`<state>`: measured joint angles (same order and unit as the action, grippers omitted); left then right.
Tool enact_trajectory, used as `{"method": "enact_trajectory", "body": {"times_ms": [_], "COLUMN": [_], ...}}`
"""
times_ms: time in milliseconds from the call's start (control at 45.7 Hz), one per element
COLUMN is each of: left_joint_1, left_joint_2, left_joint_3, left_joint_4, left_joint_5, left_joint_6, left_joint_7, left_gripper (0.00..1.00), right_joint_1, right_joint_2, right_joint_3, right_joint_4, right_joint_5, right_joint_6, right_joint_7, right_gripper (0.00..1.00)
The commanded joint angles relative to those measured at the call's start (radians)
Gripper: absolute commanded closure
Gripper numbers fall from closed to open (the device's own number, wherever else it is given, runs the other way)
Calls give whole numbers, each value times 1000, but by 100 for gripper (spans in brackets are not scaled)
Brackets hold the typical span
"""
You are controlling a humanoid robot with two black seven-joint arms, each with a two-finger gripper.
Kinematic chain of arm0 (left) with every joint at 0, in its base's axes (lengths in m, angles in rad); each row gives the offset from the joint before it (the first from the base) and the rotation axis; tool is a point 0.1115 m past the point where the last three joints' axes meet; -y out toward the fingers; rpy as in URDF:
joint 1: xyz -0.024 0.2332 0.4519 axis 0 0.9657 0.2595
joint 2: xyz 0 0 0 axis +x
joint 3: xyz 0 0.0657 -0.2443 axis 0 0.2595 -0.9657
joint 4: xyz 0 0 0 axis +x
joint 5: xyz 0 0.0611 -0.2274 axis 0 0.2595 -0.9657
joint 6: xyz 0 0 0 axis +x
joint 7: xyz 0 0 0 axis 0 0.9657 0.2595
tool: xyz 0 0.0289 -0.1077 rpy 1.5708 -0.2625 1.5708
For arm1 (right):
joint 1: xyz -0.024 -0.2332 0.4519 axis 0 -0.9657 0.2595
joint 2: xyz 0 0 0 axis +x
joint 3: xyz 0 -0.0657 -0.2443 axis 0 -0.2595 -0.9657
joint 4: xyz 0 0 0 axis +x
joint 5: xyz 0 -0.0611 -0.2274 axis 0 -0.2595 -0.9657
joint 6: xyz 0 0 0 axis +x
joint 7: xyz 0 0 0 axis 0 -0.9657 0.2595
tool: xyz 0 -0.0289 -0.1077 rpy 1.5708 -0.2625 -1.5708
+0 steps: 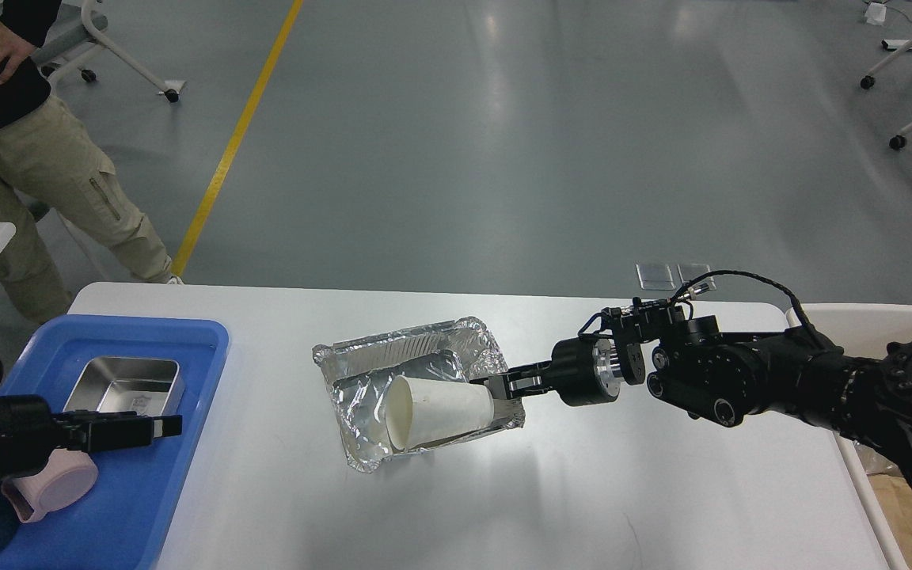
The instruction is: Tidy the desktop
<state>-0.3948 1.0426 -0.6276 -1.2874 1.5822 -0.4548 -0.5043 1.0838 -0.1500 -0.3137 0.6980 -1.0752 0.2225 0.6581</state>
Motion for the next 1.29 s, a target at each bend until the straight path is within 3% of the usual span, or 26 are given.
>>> {"method": "enact_trajectory", "body": {"times_ms": [0, 285, 547, 810, 1270], "left_joint_1": [-104, -266, -355, -369, -369], "left_joint_2": [-75, -251, -420, -613, -776], "left_joint_3": [91, 278, 376, 396, 402], "left_joint_4": [63, 230, 372, 530, 681], "left_joint_5": [-1, 5, 5, 4, -7], "left_joint_6": [1, 13, 19, 48, 100], "left_joint_7": [0, -36, -39, -39, -39], "left_gripper": [3, 3, 3, 3, 3], "right_joint_1": [2, 7, 13, 16, 25], "right_joint_2": [3, 4, 3, -8, -34], "right_joint_3": [-1, 2, -2, -2, 1], "right_joint_4": [-2, 0, 2, 9, 21], "right_joint_5": [0, 3, 18, 20, 20], "right_joint_6": [0, -2, 0, 3, 5], "right_joint_7": [0, 0, 1, 1, 6], "right_gripper": [100, 100, 100, 100, 100]}}
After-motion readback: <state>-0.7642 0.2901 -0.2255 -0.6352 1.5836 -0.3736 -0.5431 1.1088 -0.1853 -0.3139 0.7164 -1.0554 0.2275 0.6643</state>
